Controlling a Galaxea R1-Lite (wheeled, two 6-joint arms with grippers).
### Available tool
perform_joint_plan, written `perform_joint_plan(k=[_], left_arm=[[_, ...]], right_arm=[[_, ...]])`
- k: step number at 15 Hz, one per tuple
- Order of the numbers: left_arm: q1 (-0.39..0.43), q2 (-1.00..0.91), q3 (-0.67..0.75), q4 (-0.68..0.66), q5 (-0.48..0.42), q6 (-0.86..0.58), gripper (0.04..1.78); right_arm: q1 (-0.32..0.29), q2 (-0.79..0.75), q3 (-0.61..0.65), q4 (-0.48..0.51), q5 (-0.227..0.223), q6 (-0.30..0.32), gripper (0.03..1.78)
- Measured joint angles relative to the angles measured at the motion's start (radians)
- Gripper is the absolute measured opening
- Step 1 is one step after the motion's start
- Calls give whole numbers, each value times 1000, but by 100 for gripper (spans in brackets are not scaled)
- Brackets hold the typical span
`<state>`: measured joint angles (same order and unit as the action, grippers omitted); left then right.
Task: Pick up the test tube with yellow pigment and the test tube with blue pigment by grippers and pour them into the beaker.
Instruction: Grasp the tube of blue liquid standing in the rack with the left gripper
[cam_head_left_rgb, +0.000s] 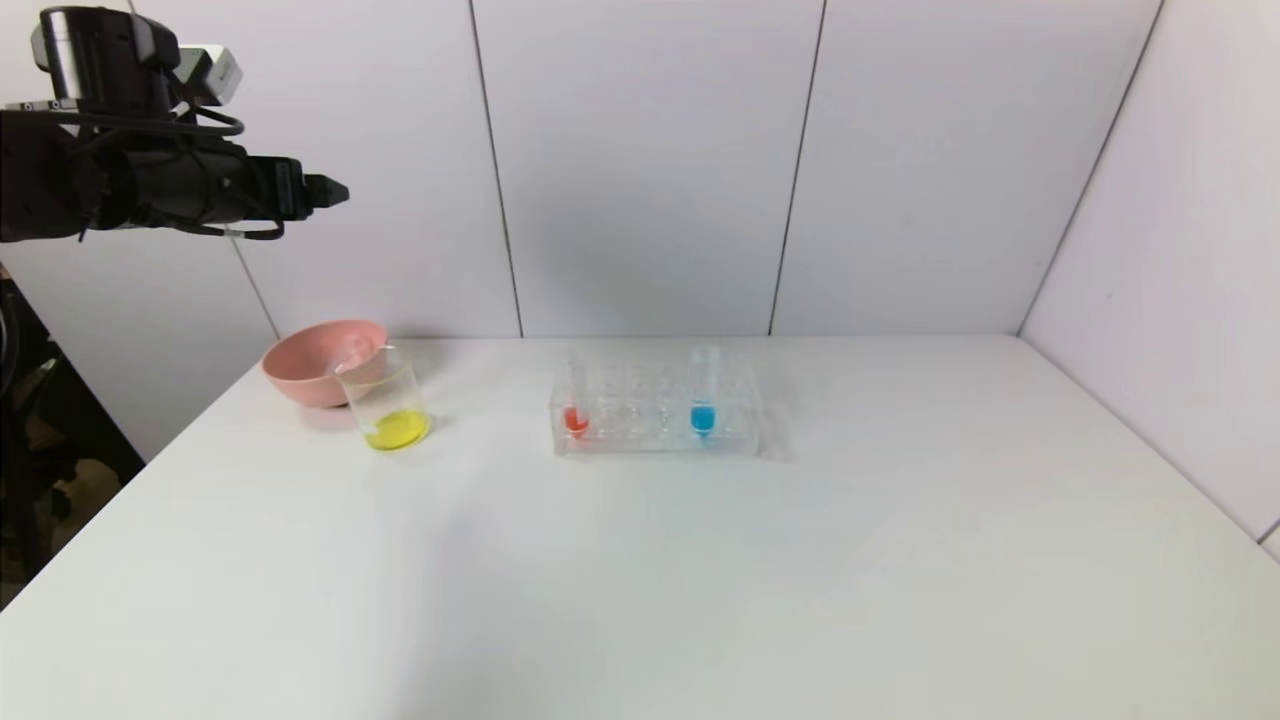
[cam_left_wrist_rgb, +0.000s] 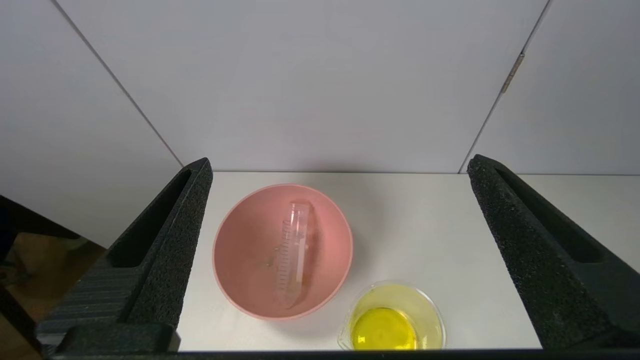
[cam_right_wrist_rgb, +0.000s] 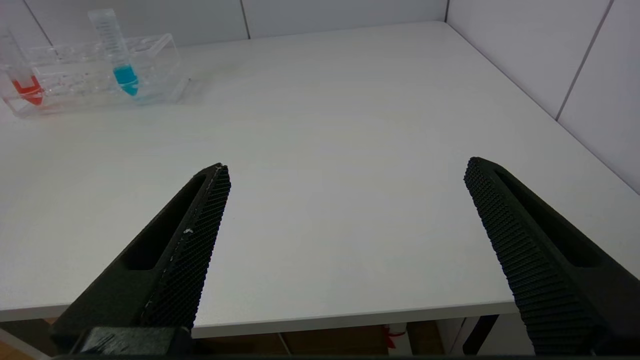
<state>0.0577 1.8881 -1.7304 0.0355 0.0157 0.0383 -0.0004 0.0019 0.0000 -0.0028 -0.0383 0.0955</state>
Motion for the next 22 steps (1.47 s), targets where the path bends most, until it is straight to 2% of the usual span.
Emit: perform_joint_plan(k=[4, 8, 10, 15, 17, 19, 22], left_arm=[[-57, -181, 180, -1, 63, -22, 178], [-141, -401, 413, 4, 169, -38, 178], [-205, -509, 523, 8, 222, -48, 178], [-395, -675, 694, 29, 247, -128, 178], [-511, -706, 753, -42, 284, -145, 178], [-621, -712, 828, -180, 394, -153, 178], [-734, -657, 892, -353, 530, -204, 178]], right_arm=[[0, 0, 0, 0, 0, 0, 171], [0, 0, 0, 0, 0, 0, 171], [0, 0, 0, 0, 0, 0, 171], [0, 0, 0, 0, 0, 0, 171], [0, 0, 0, 0, 0, 0, 171], [0, 0, 0, 0, 0, 0, 171], [0, 0, 0, 0, 0, 1, 171]])
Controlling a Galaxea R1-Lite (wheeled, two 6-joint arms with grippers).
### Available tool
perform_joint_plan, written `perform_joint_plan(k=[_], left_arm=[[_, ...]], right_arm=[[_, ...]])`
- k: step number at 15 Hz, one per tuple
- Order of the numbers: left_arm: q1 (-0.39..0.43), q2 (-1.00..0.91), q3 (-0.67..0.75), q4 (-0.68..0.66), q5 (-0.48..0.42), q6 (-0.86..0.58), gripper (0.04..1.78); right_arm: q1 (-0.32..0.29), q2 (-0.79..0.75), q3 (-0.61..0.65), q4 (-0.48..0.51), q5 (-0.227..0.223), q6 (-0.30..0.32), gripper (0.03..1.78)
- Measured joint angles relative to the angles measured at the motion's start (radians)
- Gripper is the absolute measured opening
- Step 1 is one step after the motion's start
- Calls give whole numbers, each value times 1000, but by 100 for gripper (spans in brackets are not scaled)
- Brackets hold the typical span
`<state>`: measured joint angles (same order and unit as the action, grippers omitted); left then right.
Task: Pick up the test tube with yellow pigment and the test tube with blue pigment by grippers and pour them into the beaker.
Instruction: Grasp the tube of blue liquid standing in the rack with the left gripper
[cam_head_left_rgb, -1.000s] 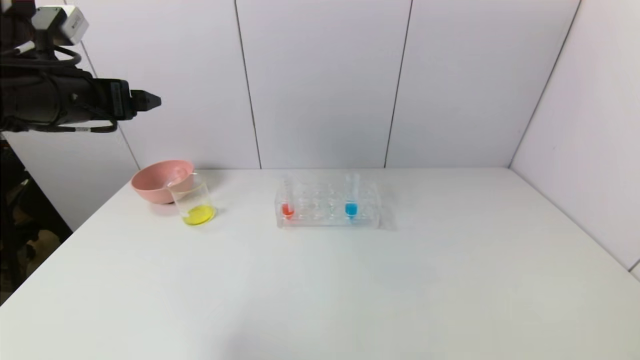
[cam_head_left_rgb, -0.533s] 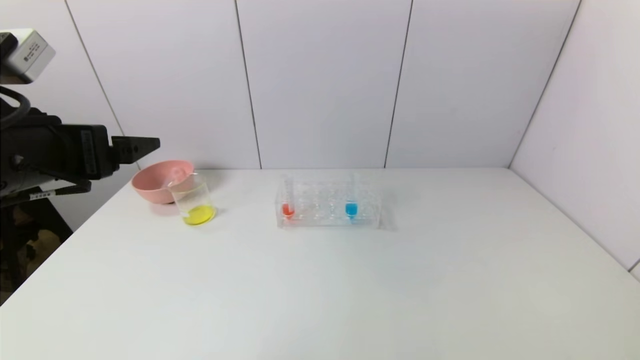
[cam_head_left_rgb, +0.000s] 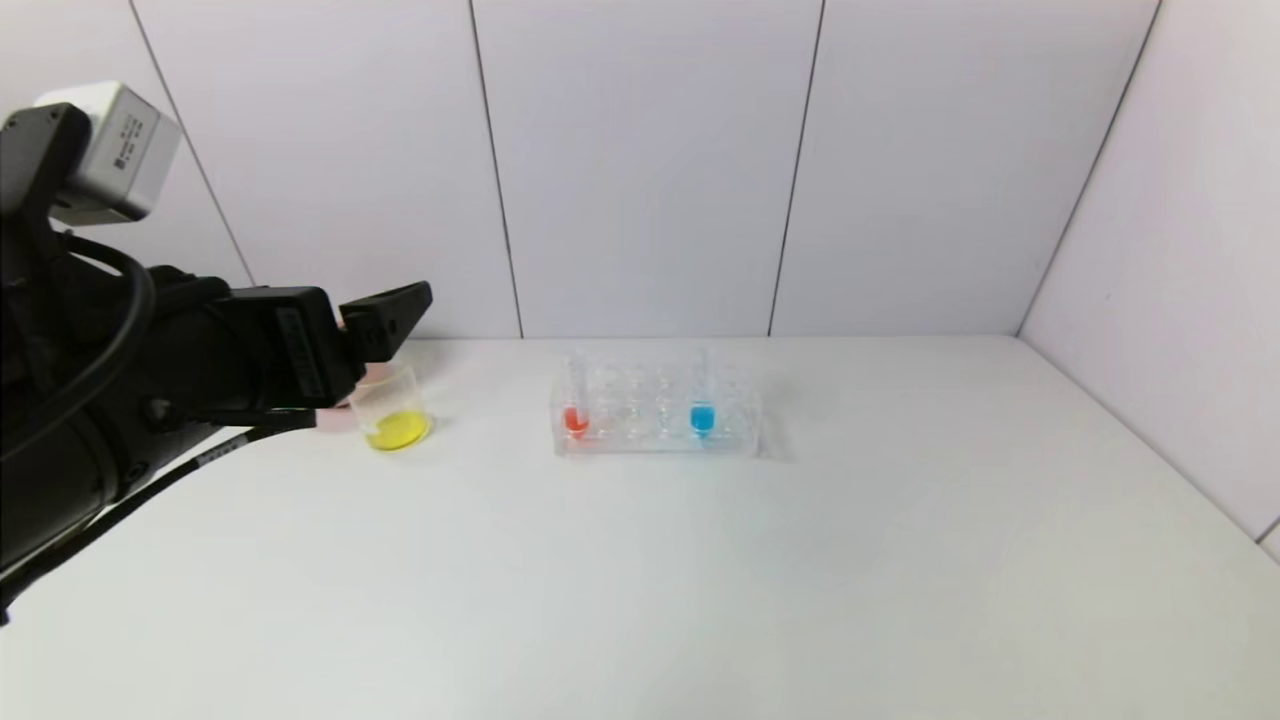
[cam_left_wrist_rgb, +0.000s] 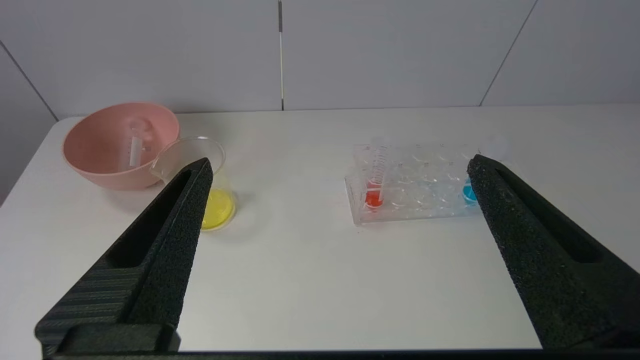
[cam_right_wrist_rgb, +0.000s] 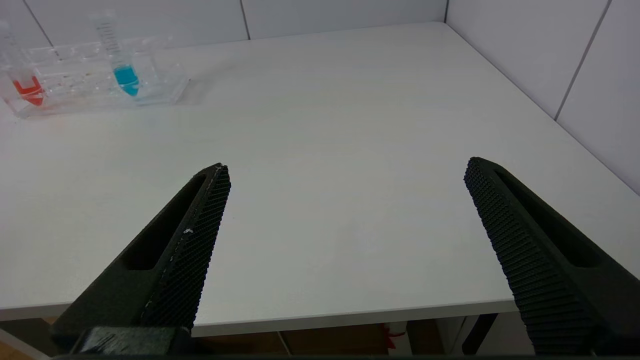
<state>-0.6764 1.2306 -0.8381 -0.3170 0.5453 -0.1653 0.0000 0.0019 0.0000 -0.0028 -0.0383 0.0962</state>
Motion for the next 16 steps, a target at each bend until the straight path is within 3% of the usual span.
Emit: perform_joint_plan(k=[9, 16], left_arm=[[-201, 335, 15, -274, 112, -134, 178], [-227, 636, -66, -493, 115, -97, 178]], right_arm=[[0, 0, 0, 0, 0, -1, 171], [0, 0, 0, 0, 0, 0, 171]])
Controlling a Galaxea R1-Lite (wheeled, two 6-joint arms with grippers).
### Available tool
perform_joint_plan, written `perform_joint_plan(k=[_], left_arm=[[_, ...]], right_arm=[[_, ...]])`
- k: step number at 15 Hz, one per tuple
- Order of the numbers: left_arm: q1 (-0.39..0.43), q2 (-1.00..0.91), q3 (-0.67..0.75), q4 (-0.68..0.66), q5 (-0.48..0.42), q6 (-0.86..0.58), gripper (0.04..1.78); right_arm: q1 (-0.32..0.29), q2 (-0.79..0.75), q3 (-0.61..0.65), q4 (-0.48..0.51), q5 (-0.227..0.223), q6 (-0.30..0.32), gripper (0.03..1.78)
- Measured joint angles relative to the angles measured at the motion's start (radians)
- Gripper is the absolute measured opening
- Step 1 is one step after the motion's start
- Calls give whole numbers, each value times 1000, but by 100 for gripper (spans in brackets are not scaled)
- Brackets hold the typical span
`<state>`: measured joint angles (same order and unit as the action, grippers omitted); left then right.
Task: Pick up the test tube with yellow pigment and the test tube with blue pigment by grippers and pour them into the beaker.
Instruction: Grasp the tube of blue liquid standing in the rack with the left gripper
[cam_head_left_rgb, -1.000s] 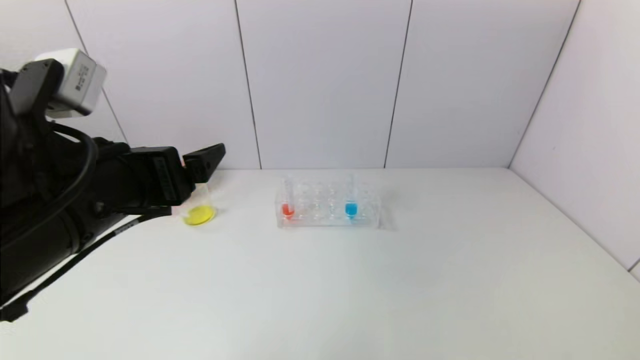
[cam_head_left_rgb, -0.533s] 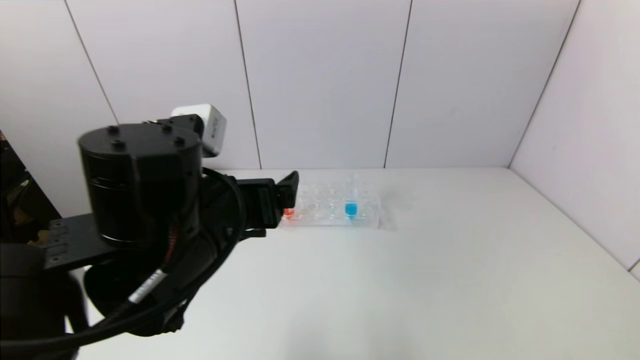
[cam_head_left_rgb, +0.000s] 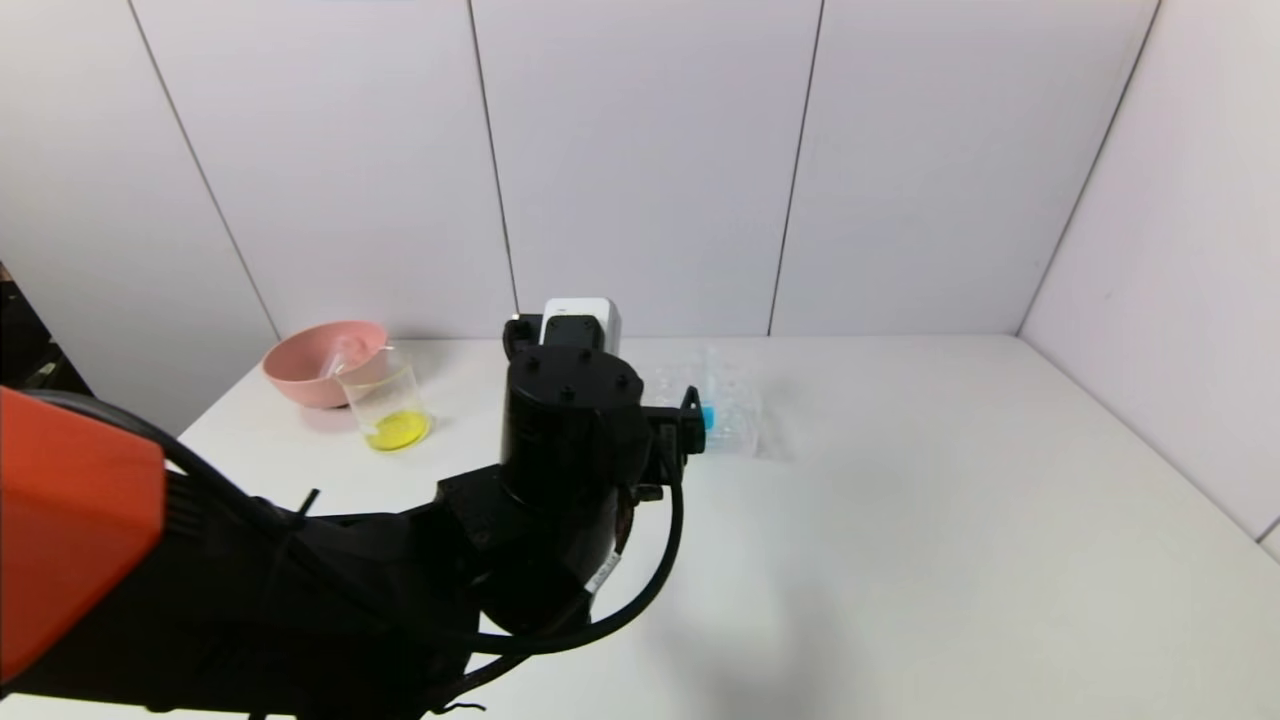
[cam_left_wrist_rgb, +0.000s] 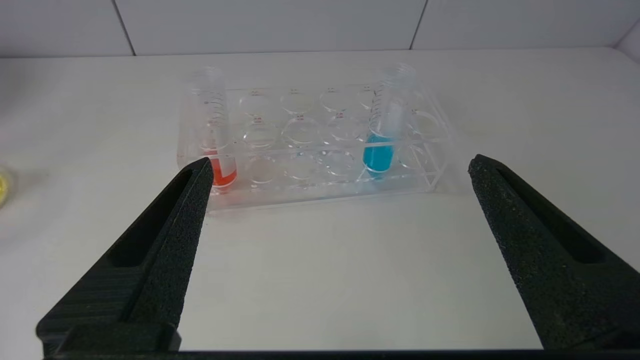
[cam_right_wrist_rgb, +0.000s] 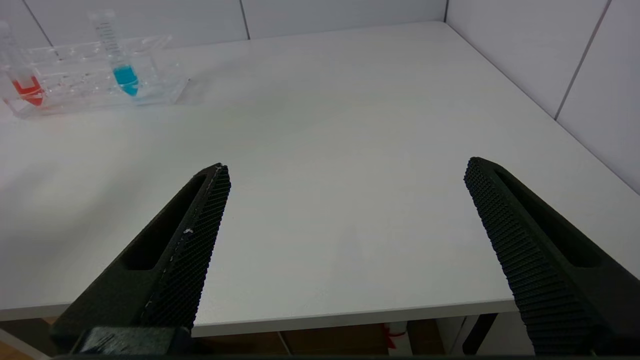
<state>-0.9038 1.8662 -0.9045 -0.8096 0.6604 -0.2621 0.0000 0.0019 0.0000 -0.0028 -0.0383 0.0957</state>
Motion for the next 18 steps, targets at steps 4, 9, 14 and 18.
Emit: perform_joint_plan(k=[4, 9, 14, 18], left_arm=[[0, 101, -88, -16, -8, 2, 178], [0, 185, -160, -11, -10, 7, 178], [3, 221, -192, -11, -10, 6, 178], [9, 219, -201, -20, -11, -6, 178]], right_arm=[[0, 0, 0, 0, 0, 0, 171], [0, 0, 0, 0, 0, 0, 171], [0, 0, 0, 0, 0, 0, 171], [0, 0, 0, 0, 0, 0, 171]])
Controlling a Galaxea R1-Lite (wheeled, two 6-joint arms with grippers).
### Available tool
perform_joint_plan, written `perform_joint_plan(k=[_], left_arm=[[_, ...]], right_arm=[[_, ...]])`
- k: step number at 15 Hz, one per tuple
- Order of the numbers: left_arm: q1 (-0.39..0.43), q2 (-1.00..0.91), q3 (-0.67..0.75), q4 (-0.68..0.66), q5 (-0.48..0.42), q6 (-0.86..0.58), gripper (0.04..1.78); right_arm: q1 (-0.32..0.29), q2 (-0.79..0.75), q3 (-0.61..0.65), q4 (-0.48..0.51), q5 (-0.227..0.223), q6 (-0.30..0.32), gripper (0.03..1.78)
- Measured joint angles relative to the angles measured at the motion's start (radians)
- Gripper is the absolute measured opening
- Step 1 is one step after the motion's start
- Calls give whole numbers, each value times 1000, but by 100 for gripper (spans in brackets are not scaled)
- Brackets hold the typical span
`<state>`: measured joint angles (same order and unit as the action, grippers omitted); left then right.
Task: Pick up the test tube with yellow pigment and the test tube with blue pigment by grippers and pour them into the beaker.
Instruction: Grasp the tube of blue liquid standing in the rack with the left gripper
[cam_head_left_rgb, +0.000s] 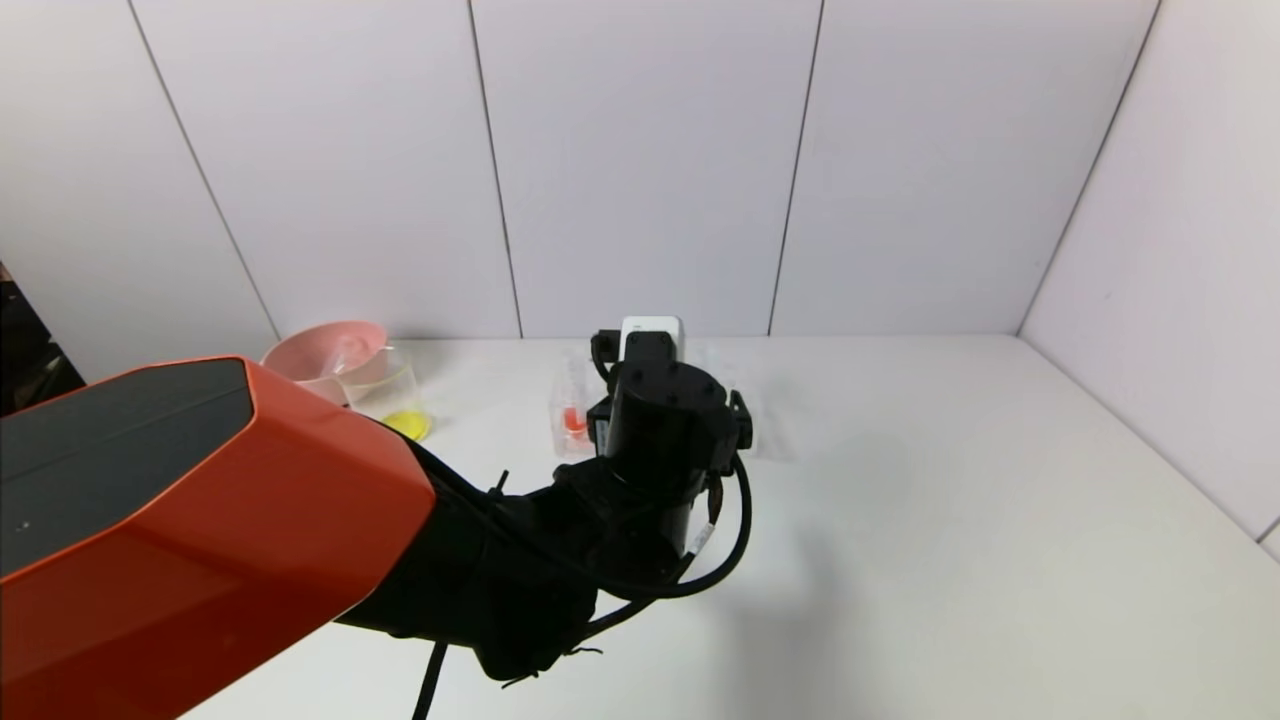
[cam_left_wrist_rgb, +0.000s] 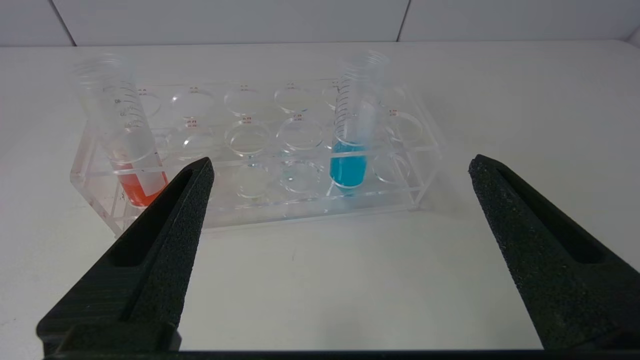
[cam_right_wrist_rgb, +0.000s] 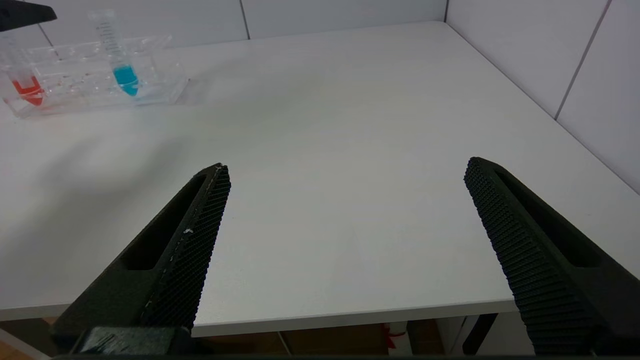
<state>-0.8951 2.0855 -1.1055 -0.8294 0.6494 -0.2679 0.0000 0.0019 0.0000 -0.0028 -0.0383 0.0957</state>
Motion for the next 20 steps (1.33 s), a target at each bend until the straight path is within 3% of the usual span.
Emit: perform_joint_plan(k=[20], left_arm=[[33, 11, -24, 4, -8, -13, 178]], right_arm=[[0, 0, 0, 0, 0, 0, 171]])
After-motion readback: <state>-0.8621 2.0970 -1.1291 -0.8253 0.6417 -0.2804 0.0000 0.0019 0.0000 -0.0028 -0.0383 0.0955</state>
